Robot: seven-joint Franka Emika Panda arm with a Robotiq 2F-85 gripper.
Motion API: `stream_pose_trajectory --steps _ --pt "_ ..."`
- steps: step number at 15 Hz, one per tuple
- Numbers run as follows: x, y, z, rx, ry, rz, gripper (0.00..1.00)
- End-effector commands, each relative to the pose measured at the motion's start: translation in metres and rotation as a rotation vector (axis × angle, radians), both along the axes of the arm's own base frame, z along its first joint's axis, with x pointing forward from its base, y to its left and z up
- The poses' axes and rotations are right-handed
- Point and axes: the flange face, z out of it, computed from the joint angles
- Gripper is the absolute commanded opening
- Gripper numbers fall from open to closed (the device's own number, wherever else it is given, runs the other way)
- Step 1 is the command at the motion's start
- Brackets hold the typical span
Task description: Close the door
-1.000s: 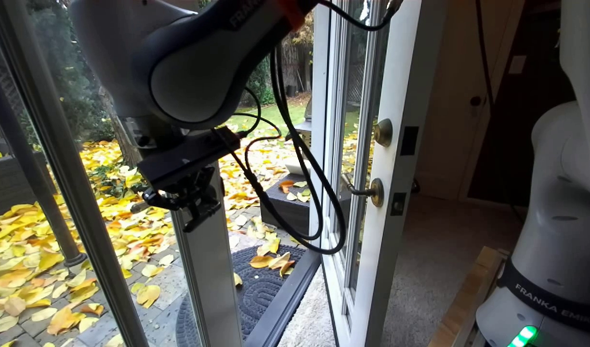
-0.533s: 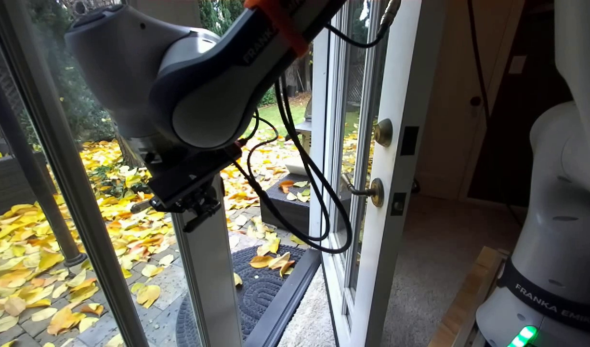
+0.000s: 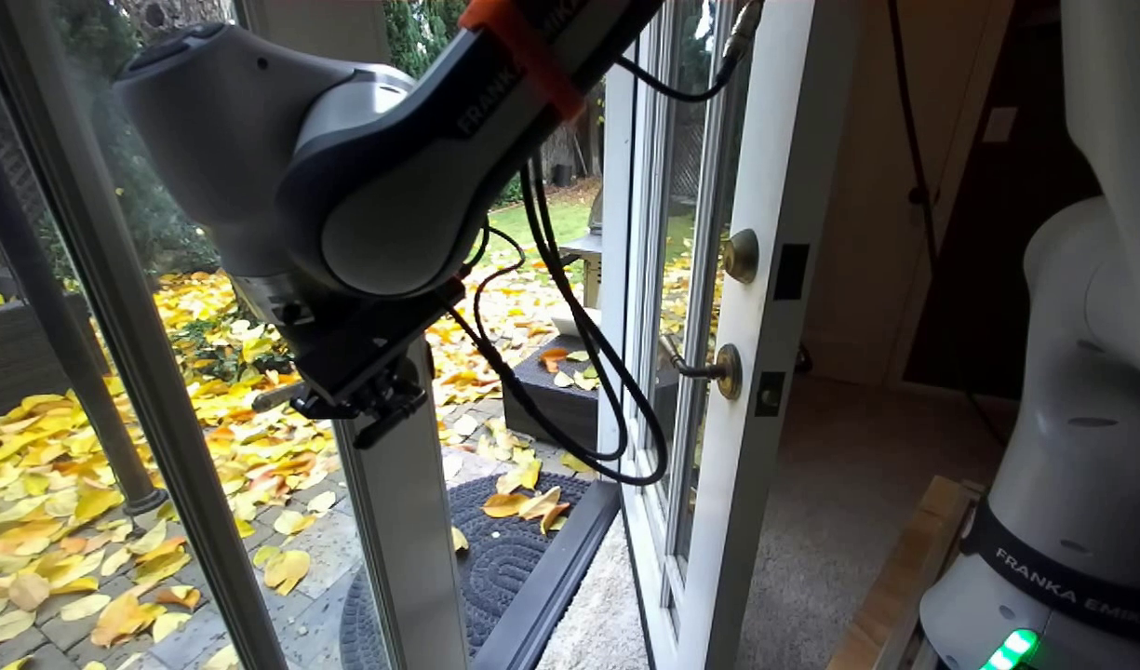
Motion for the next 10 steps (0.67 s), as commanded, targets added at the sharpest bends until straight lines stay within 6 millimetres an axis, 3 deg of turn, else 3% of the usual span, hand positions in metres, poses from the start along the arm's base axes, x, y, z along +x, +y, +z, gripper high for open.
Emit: stream_pose_trajectory --steps 1,6,10 --pt "-0.017 -0.003 -0.017 -0.047 0.144 -0.013 0.0" --pt "-0.029 -0.008 -0.025 -0.031 0.147 -0.006 0.0" --pt "-0.02 -0.007 -0.021 -0.02 0.151 0.017 0.0"
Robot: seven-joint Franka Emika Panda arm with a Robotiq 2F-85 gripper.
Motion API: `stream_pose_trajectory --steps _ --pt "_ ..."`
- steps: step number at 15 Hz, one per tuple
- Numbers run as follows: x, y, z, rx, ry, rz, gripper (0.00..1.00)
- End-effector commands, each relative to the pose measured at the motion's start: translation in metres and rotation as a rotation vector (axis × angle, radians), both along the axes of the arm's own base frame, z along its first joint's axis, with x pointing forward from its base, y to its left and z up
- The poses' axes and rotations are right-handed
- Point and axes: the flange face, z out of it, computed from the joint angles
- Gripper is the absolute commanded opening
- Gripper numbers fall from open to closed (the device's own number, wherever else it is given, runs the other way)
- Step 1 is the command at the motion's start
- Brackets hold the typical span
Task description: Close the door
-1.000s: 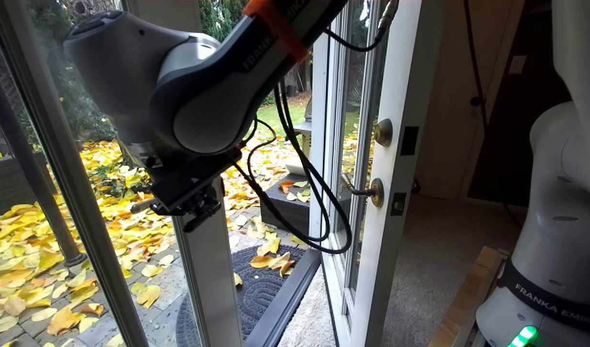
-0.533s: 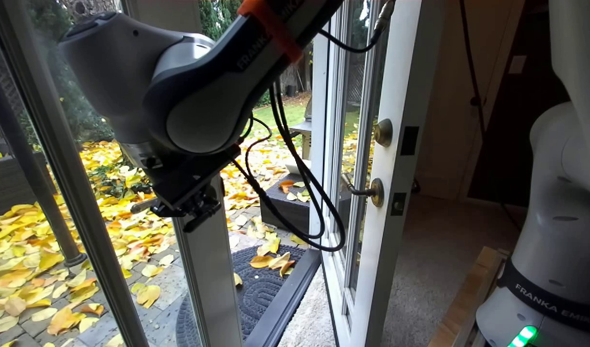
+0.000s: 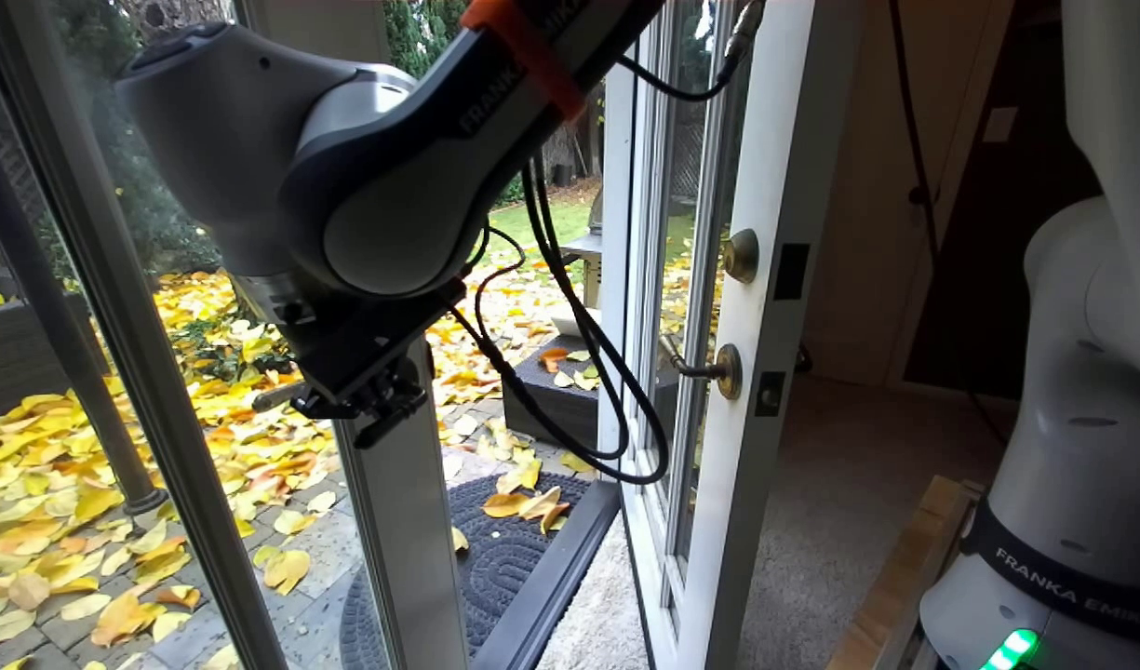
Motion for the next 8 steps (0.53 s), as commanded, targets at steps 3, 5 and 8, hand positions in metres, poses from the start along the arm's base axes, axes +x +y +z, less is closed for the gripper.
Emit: stream_pose_trajectory --steps 3,5,8 --pt "-0.009 -0.001 -0.008 -0.002 0.064 0.037 0.0" --pt "-0.007 0.001 -0.003 0.005 0.03 0.027 0.0" --pt "-0.001 -0.005 0.005 0.019 -0.052 -0.067 0.0"
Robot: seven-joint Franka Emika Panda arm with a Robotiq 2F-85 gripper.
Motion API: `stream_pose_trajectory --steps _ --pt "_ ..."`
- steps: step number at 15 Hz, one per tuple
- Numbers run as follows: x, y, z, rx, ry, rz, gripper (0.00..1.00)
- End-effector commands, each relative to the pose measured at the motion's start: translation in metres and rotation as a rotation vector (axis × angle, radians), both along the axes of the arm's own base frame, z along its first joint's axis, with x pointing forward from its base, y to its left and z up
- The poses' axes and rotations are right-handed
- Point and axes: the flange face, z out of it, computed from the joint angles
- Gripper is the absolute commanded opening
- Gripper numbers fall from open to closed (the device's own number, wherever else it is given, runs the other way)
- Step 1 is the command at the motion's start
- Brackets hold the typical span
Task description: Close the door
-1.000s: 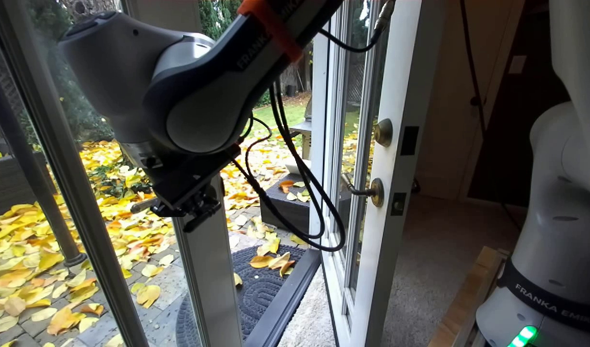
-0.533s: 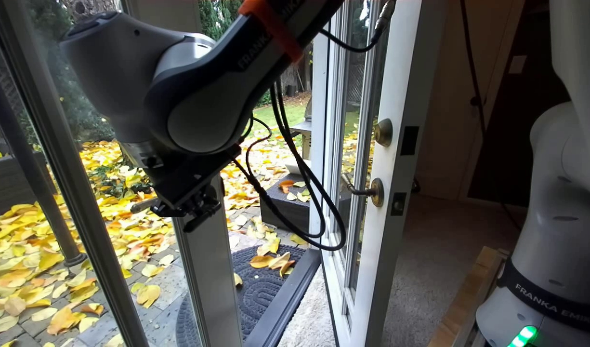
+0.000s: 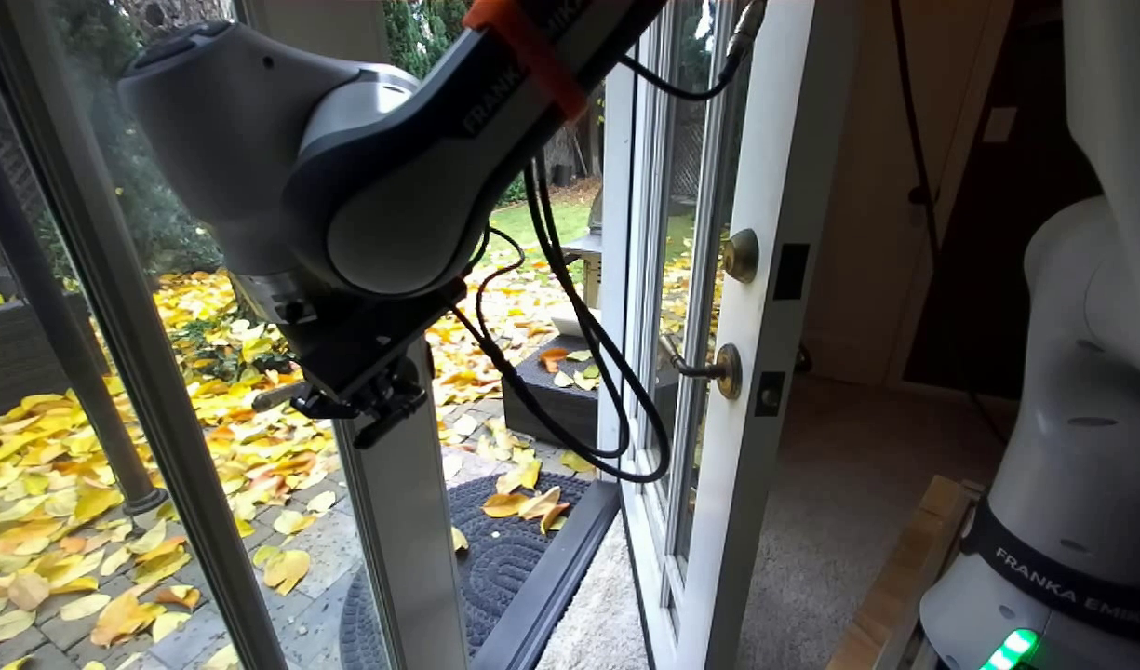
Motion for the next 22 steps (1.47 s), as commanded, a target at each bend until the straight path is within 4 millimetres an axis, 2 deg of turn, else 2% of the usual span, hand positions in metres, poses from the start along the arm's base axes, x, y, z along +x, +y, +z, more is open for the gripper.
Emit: stream_pose_trajectory --steps 1,6,12,14,18,20,22 --pt "0.0 -0.004 0.008 0.016 -0.087 -0.096 0.0" --pt "0.001 0.001 0.005 0.029 -0.089 -0.12 0.0" --pt "-0.017 0.007 0.039 0.01 -0.201 -0.075 0.0" --pt "-0.031 0.011 0.045 -0.007 -0.11 -0.051 0.0" --pt "-0.081 0.009 0.063 -0.073 0.154 -0.06 0.0" --pt "-0.105 -0.003 0.074 -0.129 0.246 -0.075 0.0" --pt "-0.124 -0.027 0.084 -0.155 0.307 -0.069 0.0"
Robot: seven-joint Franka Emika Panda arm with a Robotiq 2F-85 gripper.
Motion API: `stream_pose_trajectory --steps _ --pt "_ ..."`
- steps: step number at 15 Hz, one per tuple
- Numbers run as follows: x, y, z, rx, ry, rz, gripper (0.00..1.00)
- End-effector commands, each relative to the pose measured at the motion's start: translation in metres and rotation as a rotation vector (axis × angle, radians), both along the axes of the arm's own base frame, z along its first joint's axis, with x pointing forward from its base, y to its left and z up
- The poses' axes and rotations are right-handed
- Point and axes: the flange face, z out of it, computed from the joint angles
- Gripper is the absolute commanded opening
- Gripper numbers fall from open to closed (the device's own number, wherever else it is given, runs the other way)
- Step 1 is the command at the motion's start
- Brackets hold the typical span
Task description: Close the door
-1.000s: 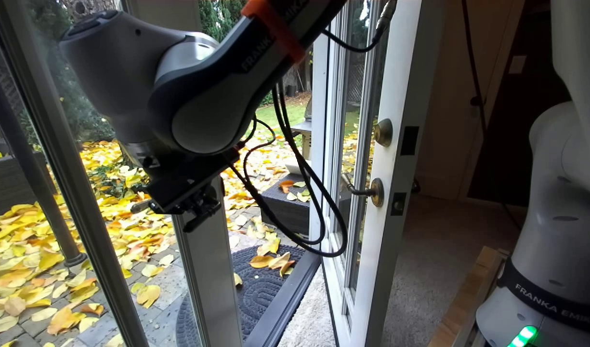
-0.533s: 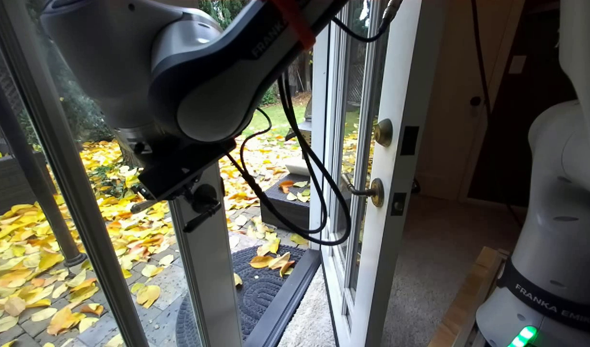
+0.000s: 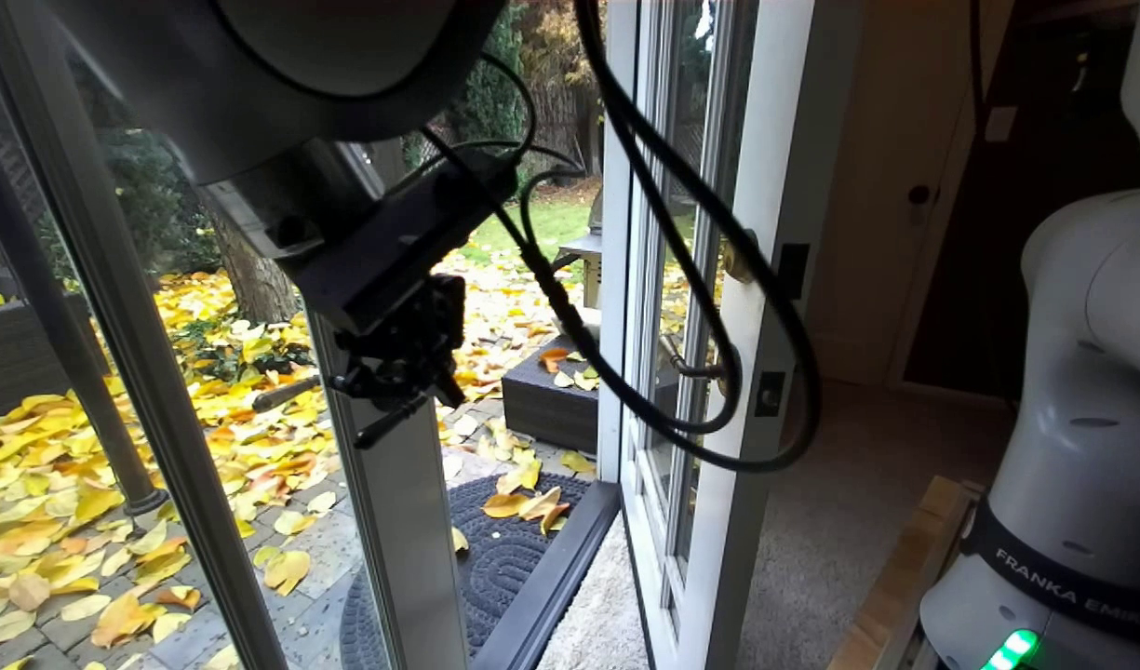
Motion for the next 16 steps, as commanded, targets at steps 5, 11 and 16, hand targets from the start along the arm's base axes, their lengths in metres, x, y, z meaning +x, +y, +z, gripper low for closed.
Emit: stream_pose_trajectory --steps 5,11,16 --pt "-0.083 -0.094 0.039 0.075 0.263 0.143 0.0" --pt "-0.14 -0.145 0.077 0.148 0.254 0.357 0.0" --pt "-0.177 -0.227 0.11 0.126 0.353 0.168 0.0"
